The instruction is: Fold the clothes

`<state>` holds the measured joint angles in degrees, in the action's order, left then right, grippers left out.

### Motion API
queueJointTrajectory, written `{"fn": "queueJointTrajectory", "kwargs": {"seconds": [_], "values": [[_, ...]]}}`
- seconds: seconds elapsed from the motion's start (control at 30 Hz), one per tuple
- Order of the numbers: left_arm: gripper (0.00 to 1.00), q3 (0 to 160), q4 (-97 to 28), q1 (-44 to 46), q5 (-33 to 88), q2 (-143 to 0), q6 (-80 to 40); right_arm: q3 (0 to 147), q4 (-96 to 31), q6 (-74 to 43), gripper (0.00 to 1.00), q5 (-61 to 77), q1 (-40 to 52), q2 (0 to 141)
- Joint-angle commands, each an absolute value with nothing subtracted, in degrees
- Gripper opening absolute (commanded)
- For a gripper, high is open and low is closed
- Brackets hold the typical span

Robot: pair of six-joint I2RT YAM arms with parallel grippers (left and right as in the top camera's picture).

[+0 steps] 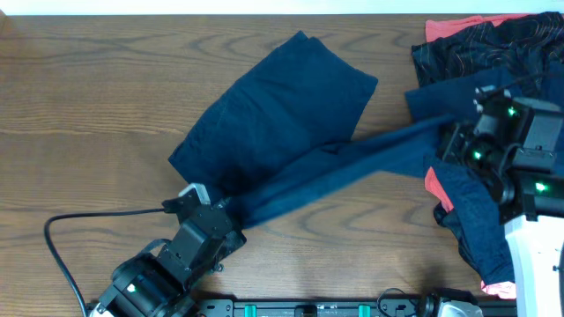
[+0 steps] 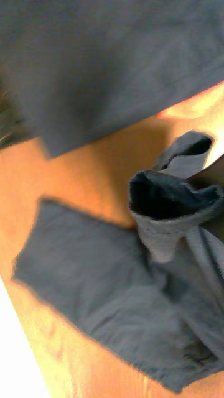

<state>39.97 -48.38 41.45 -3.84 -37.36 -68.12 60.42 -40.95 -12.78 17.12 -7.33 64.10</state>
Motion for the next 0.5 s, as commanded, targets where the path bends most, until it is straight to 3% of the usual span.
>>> {"fn": "queueJointTrajectory", "kwargs": {"seconds": [0.0, 0.1, 0.27, 0.47], "values": [[0.06, 40.36, -47.88, 41.04, -20.99, -38.28, -67.09, 61.93, -33.74, -10.63, 0.01, 15.29, -4.6, 66.52], [0.06, 40.36, -44.42, 39.99, -27.22, -40.23, -67.09, 61.93, -26.24, -10.63, 0.01, 15.57, -0.01, 69.82], [0.06, 40.36, -39.75, 32.05, -27.46, -46.02, -66.83, 63.0, -15.77, -10.66, 0.01, 15.44, 6.07, 77.93], [0.06, 40.38, -28.36, 19.25, -19.75, -55.4, -56.45, 67.53, -7.35, -11.46, 0.01, 15.44, 9.63, 89.14]]}}
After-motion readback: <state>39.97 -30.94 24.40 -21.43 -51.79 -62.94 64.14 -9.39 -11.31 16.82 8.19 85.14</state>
